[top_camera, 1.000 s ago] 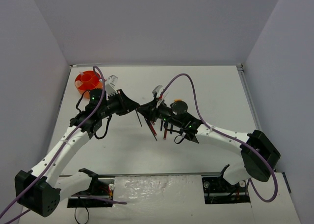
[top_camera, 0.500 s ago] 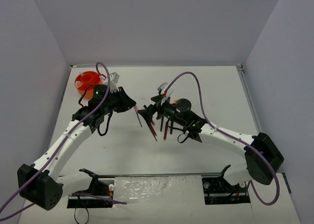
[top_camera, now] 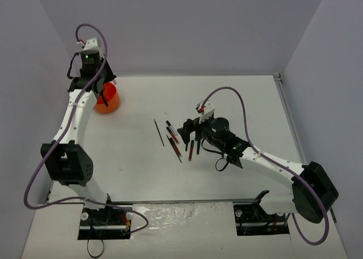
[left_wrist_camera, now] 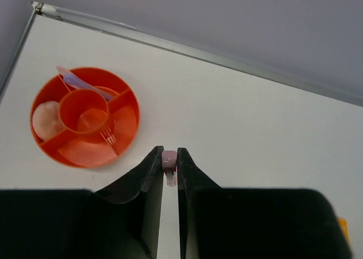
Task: Organize the makeup
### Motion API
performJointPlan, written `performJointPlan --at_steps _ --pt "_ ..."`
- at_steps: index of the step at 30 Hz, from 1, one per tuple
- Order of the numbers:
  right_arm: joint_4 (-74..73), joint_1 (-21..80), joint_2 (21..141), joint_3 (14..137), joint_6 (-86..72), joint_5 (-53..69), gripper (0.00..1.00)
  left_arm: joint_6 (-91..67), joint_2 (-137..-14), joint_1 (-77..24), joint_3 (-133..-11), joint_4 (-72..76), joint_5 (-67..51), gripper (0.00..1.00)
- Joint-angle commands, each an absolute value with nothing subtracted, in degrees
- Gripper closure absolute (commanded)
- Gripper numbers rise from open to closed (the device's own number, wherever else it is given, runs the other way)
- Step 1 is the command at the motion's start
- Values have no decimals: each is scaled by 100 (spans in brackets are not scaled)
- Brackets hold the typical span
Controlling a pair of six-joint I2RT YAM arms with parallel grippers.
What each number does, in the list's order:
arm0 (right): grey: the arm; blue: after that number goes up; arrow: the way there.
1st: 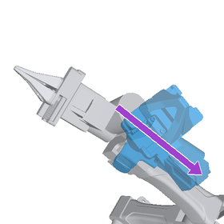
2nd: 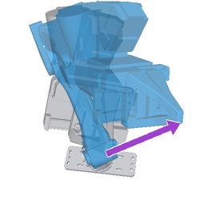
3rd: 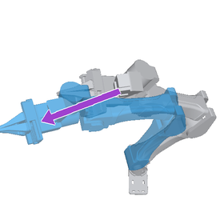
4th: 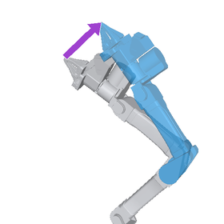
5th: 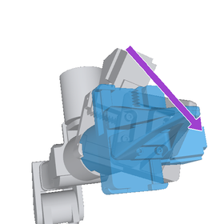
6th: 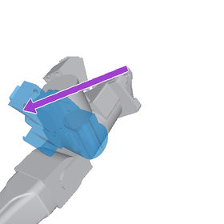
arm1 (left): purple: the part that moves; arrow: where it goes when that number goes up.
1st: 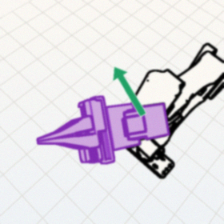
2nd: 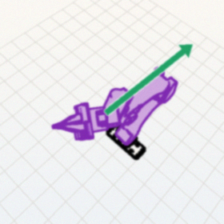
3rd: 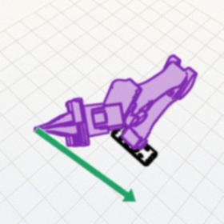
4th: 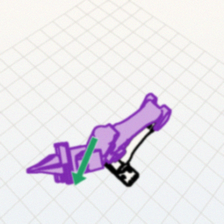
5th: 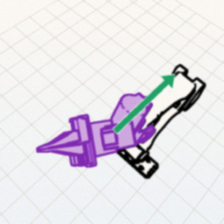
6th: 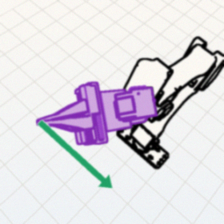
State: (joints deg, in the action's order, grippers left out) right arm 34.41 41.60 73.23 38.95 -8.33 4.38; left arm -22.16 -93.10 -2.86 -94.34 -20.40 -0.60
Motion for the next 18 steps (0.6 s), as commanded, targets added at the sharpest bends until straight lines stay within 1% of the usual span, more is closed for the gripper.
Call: performJointPlan --at_steps 1,4,6,9,13,18 --pt "3927 4113 7325 3923 -970 405 0 -1755 -10211 424 -10756 -1778 -357 100" --pt "4000 4087 7509 3929 -1011 529 0 -1707 -10948 739 -11431 -1722 -693 100" --pt "4043 4087 7620 3938 -1019 589 0 -1538 -11217 818 -11873 -1688 -913 100" --pt "4030 4072 7737 3959 -996 633 0 -1332 -11751 921 -12269 -1728 -1094 100" --pt "4043 4068 7810 3974 -1000 637 0 -1206 -12163 1012 -12552 -1744 -1277 100" --pt "4043 4052 7887 3991 -1010 695 0 -1186 -12534 1100 -12559 -1540 -1499 100"
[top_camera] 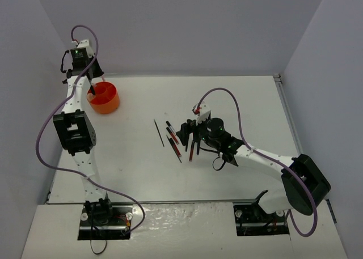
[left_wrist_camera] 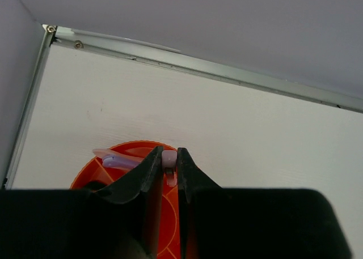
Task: Organize the makeup
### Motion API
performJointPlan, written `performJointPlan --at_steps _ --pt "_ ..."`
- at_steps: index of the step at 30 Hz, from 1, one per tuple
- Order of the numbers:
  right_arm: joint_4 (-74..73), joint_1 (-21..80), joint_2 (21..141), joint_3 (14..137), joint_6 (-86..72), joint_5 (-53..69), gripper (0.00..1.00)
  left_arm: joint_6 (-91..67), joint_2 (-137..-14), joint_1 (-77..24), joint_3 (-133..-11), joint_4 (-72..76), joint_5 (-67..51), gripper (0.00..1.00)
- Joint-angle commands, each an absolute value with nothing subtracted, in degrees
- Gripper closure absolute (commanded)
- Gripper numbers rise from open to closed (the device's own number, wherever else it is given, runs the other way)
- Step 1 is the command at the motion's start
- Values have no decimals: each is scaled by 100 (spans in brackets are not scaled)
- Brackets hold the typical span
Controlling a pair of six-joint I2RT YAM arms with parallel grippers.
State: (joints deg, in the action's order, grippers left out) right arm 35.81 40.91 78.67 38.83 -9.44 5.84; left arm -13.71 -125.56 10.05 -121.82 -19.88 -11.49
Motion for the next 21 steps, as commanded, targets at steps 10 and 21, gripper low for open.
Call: performJointPlan --at_steps 10,21 --pt "4087 4043 7943 3990 -1002 783 0 -1157 -12765 1116 -12374 -1485 -1566 98" --pt "4028 4043 7914 3998 -986 784 0 -1126 -12583 1116 -12135 -1462 -1504 71"
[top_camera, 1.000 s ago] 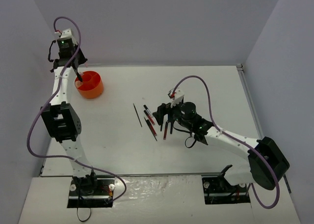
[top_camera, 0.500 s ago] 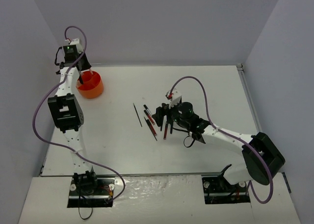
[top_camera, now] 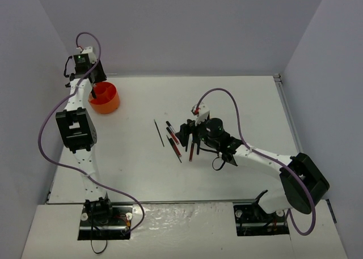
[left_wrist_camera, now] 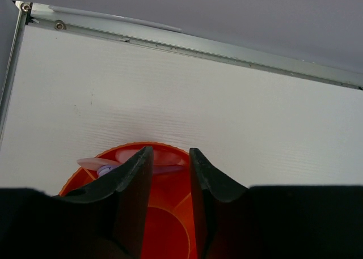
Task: Organize the makeup
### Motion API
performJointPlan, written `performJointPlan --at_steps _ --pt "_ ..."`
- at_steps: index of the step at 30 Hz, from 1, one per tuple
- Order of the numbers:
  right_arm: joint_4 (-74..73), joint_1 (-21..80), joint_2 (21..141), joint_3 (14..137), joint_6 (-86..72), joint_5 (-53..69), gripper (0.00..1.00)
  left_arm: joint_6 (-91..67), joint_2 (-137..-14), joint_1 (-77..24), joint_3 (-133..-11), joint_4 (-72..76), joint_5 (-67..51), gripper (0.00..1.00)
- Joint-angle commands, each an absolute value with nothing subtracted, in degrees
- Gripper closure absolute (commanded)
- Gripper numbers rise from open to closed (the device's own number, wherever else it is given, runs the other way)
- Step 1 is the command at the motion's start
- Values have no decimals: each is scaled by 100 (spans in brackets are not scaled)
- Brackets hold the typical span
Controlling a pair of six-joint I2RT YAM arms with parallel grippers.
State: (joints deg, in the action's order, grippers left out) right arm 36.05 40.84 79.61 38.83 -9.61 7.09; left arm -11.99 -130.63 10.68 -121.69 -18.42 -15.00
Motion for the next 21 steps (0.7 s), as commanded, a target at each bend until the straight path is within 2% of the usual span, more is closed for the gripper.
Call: performJointPlan --at_steps 1,6,10,17,21 --pt "4019 4043 7910 3999 -984 782 0 -1125 -12569 1116 -12094 -1459 -1496 70" --pt "3785 4045 7801 4028 -1022 637 0 -1241 -12137 1125 -11895 -1379 -1490 61" --pt "3166 4043 7722 4199 -1151 76 4 -1463 -11478 1093 -11763 -1393 -1488 50" --pt "2083 4044 7677 4340 -1412 -331 22 -2020 -9830 739 -10826 -1652 -1223 30" --pt "1637 4069 7594 4298 -2001 -570 45 -2337 -8820 354 -9928 -2073 -1011 25"
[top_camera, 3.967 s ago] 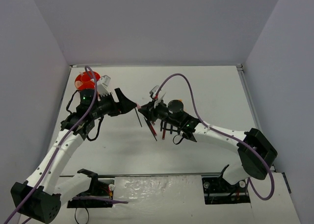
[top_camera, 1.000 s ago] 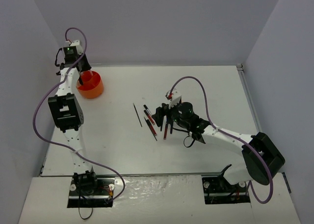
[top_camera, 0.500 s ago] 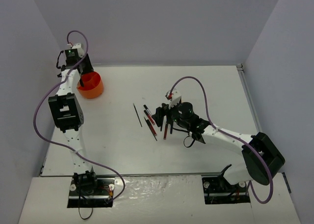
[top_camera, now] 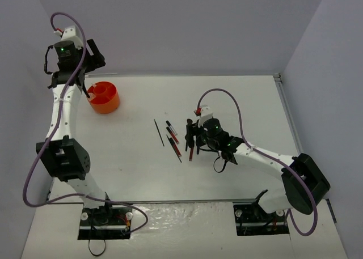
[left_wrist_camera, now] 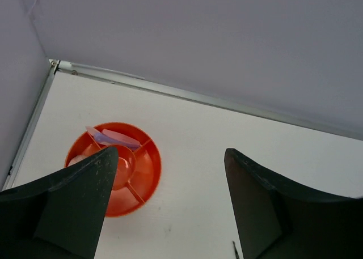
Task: Organize the makeup
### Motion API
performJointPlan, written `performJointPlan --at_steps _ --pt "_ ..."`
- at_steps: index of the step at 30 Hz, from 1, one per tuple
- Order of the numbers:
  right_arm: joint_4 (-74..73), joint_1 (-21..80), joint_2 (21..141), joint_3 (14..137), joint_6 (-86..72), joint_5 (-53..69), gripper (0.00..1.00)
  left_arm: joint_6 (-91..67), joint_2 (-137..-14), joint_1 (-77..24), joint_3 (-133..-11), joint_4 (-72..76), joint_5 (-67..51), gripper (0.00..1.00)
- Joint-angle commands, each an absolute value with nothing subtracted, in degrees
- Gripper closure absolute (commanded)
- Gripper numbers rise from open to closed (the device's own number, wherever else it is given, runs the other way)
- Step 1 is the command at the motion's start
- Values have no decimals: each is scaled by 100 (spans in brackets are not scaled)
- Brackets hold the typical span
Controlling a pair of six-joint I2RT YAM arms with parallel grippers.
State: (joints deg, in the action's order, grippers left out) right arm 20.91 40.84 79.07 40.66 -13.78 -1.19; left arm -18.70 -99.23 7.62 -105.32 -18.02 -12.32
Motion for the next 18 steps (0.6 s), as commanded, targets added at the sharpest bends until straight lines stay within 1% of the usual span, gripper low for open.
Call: performJointPlan --at_steps 1,3,4,8,13,18 --pt "1635 4086 7585 4264 -2122 -580 50 -2380 -8605 259 -9712 -2116 -1002 25" --pt "1497 4212 7667 4241 -2440 -745 56 -2399 -8005 79 -9211 -2331 -1032 23" --pt "1427 4282 7708 4261 -2530 -835 57 -2391 -7833 -28 -9038 -2397 -1020 23" --pt "1047 4674 8114 4438 -2949 -1351 58 -2281 -6778 -355 -7953 -2653 -1150 22" --pt "952 4868 8509 4441 -3534 -1678 58 -2102 -5828 -378 -6796 -2917 -1143 19" --pt "897 4956 8910 4497 -3728 -1898 58 -2008 -5035 -379 -5790 -2972 -1044 18"
